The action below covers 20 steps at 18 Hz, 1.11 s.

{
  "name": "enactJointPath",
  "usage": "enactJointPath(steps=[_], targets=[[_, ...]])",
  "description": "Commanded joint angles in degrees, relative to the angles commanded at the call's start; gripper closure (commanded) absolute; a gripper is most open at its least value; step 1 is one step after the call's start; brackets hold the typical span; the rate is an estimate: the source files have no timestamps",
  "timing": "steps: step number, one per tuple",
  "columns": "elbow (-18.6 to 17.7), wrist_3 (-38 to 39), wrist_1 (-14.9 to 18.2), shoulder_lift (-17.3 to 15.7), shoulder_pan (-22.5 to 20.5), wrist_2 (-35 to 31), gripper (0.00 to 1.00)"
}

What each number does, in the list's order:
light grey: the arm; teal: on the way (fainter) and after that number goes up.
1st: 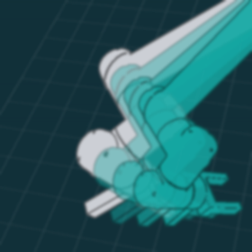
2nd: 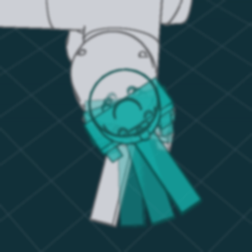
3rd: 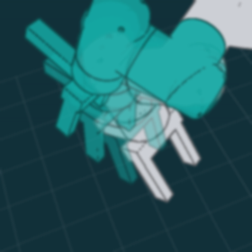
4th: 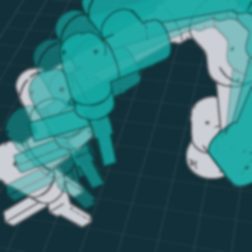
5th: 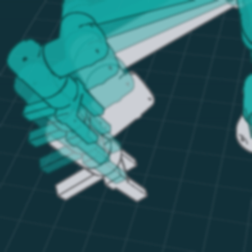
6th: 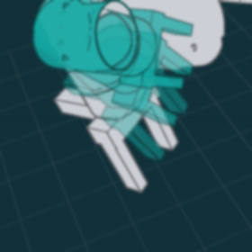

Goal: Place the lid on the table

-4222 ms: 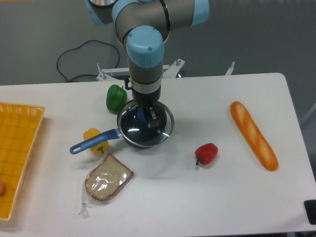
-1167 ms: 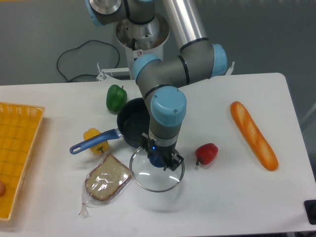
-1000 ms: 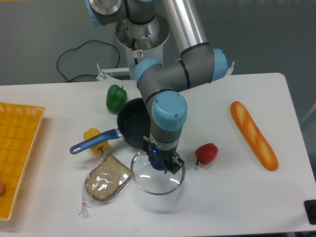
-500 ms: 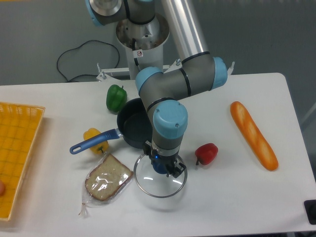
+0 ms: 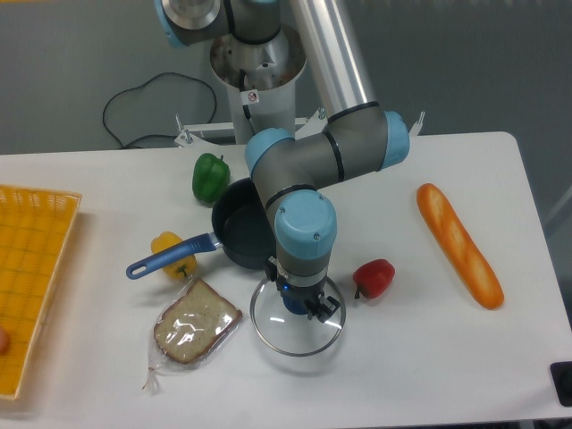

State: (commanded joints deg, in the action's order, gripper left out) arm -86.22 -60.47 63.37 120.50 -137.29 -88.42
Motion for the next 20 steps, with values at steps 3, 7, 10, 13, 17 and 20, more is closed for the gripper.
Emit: enactJointPath(steps=[3, 7, 10, 13, 17, 20], targets=[[0.17, -0.09, -0.09, 0.44, 0.00, 0.00, 0.42], [0.18, -0.97, -0.09, 0.88, 0.09, -0.09, 0.41], [0.09, -1.93, -0.09, 1.23, 0.09, -1.40, 0.41], [0.00, -2.20, -0.09, 1.67, 0.26, -2.90, 0.40], [0.09, -2.81, -0.88, 2.29, 0.70, -3.43, 0.40], [0.09, -2.81, -0.97, 2.46, 0.70, -3.43, 0.40]])
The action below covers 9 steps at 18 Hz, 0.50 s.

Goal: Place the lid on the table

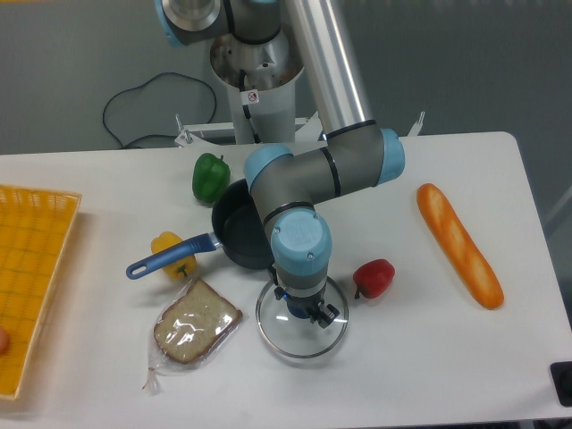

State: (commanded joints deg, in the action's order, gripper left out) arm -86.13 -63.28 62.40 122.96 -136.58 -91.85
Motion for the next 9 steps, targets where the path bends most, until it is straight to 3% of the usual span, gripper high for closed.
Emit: enactJointPath(steps=[9], targets=[[0.09, 0.00, -0.09, 0.44, 0.09, 0.00, 0.40]])
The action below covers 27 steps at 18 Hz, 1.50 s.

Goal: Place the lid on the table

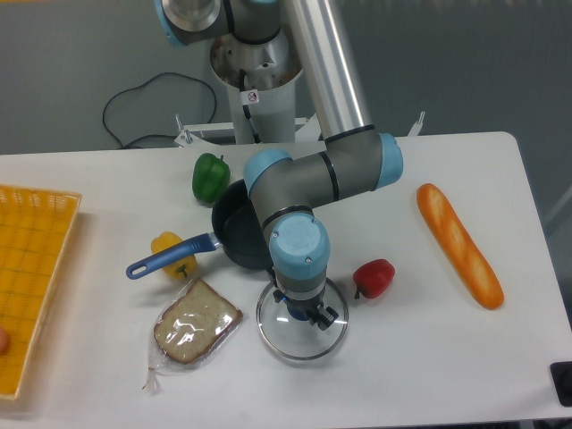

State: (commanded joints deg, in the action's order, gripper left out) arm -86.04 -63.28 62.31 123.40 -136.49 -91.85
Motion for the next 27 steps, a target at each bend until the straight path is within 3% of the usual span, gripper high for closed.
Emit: enactJointPath(steps=[23, 26, 27], targets=[[0.00, 0.09, -1.05, 1.32, 1.49, -1.85, 0.32], [0.09, 0.09, -1.05, 1.32, 1.49, -1.85, 0.24], [0.17, 0.00, -1.05, 1.32, 1.49, -1.76, 0.12]])
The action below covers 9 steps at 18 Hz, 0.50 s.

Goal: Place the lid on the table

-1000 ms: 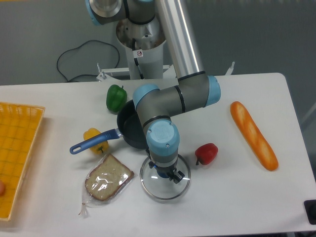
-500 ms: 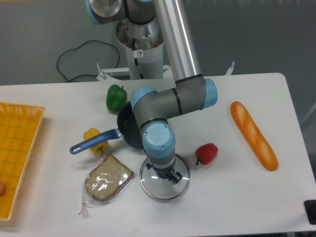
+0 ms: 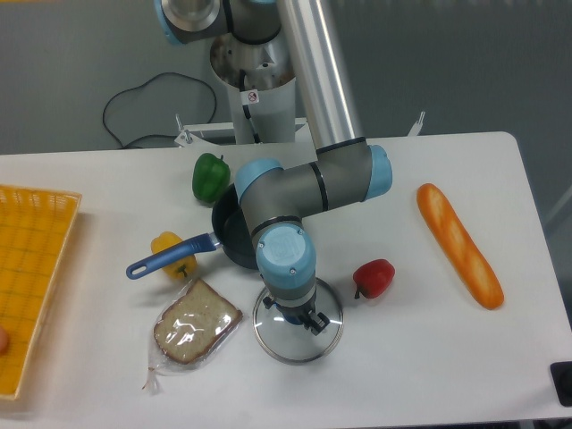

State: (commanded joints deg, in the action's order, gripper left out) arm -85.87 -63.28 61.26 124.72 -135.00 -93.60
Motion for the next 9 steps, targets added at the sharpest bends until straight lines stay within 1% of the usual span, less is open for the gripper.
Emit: enactJointPath(steps=[1, 7, 9], targets=[[0.09, 0.00, -0.09, 0.00, 0.00, 0.00, 0.00], [0.79, -0.18, -0.61, -0.44, 0.09, 0.00, 0.00], [1.41, -1.57, -0.62, -0.26, 0.44, 0.00, 0.00]])
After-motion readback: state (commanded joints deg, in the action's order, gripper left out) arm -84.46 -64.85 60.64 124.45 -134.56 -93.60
